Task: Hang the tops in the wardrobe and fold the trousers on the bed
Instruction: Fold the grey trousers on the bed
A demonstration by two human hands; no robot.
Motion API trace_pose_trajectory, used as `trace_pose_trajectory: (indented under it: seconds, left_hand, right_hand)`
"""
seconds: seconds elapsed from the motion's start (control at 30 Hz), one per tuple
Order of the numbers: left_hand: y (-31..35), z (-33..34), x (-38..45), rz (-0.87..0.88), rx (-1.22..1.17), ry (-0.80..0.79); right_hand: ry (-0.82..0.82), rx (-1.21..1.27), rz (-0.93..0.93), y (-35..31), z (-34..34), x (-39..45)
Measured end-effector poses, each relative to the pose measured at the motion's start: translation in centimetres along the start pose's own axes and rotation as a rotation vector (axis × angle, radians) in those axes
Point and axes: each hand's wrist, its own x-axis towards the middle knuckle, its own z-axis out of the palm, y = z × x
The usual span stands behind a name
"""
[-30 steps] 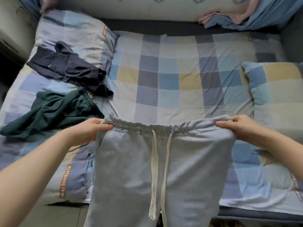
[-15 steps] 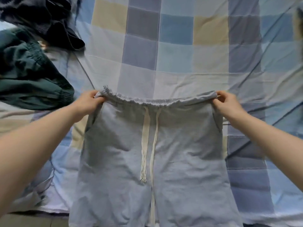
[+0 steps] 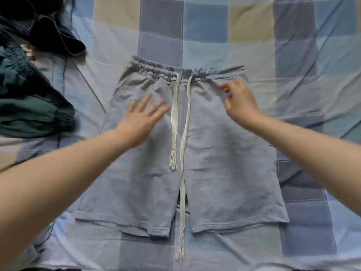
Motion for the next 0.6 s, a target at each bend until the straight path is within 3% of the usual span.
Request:
trace_pose_trajectory:
  seconds: [0.13, 0.2, 0.27, 0.37, 0.6]
  left_hand:
    - [6.2, 4.4, -4.7, 0.475, 0.251, -0.190]
    - [7.8, 5.7, -6.5, 0.619, 0.263, -0.078]
    - [9.0, 6.1, -7.8, 0.676, 0.256, 0.079]
    - [10.6, 7.1, -8.8, 0.765, 0.253, 0.167]
    - [14.2, 8.6, -11.2, 0.832, 0.093, 0.160]
  right_hand:
    - [-0.347, -0.192, -0.409, -2.4, 4.5, -5.5]
    - [-0.446, -0.265, -0.512, -2.8, 6.1, -7.3]
    - [-0.498, -0.315, -0.582, -3.0, 7.4, -8.4]
    - [-0.559, -0.364, -0.605, -2.9, 8.7, -9.0]
    - [-0.596, -0.420, -0.582, -1.9, 10.3, -10.6]
